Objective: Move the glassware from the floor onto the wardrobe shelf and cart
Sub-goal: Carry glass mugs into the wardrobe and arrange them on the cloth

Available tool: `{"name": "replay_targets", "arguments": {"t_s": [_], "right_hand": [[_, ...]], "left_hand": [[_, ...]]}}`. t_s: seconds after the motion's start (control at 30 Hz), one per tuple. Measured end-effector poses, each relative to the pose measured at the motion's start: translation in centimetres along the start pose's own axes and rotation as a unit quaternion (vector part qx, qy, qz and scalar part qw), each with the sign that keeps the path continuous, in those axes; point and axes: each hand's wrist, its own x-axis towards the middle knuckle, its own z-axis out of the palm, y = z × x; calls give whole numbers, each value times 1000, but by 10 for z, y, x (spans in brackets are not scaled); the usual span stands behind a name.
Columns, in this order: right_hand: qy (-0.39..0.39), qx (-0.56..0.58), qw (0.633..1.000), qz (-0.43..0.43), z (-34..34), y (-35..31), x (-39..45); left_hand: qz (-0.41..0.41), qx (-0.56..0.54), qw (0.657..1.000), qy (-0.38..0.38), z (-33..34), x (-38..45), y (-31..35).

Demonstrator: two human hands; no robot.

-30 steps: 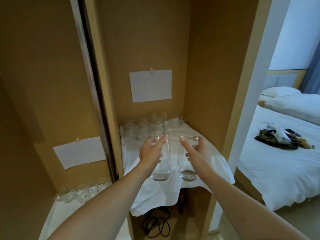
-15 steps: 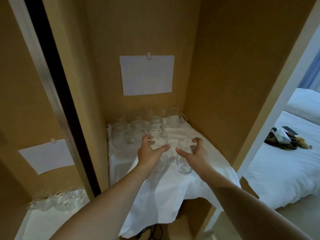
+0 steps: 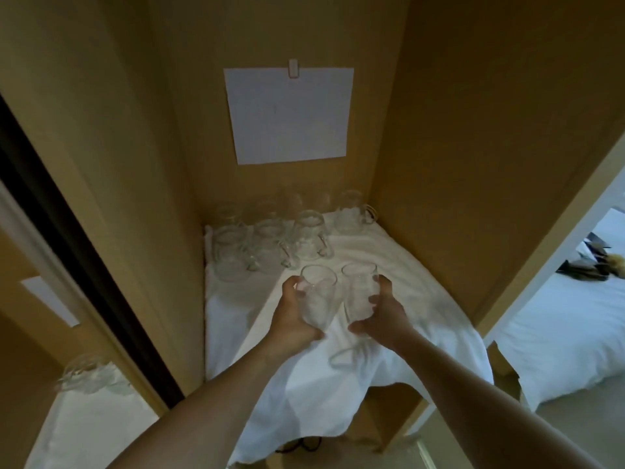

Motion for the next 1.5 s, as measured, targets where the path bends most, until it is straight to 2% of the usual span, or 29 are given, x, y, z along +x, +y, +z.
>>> {"name": "replay_targets", "arguments": {"t_s": [0.07, 0.17, 0.27, 0.37, 0.43, 0.53, 0.6, 0.7, 0.8, 0.87, 0.93, 1.03, 1.17, 1.3, 1.4, 1.5], "right_hand": [[-33, 3, 999, 21, -10, -7, 10], [3, 23, 998, 51, -27, -12, 29], [42, 6, 999, 29, -52, -18, 53], [56, -25, 998, -27, -82, -28, 78], [45, -47, 997, -44, -101, -38, 95], [-3, -110, 994, -10, -126, -55, 119], [-8, -182, 983, -4, -137, -64, 131], [24, -301, 952, -40, -141, -70, 152], [35, -347, 933, -88, -137, -76, 169], [56, -404, 903, -133, -132, -79, 178], [80, -418, 888, -174, -126, -80, 185], [58, -391, 893, -214, -116, -77, 201], [30, -368, 895, -250, -101, -78, 221], [24, -347, 899, -268, -86, -67, 237], [46, -330, 902, -275, -77, -62, 251], [32, -327, 904, -275, -76, -65, 262]], "left_hand": [[-23, 20, 1000, -6, -2, 9, 5], [-44, 53, 998, 11, -2, 24, 16], [-23, 136, 990, 41, -3, 43, 36], [15, 243, 969, 34, -1, 64, 62], [39, 332, 942, 14, 1, 81, 82], [44, 421, 906, -17, 6, 108, 112], [46, 474, 879, -29, 13, 124, 131], [58, 547, 835, -24, 26, 139, 155], [81, 586, 806, -9, 37, 152, 168], [92, 624, 776, 8, 43, 160, 173], [106, 663, 741, 17, 48, 171, 175], [114, 704, 701, 8, 57, 185, 174], [121, 705, 699, -1, 63, 204, 172], [136, 662, 737, 12, 63, 216, 160], [151, 642, 751, 20, 65, 225, 147], [171, 606, 777, 27, 63, 240, 139]]}}
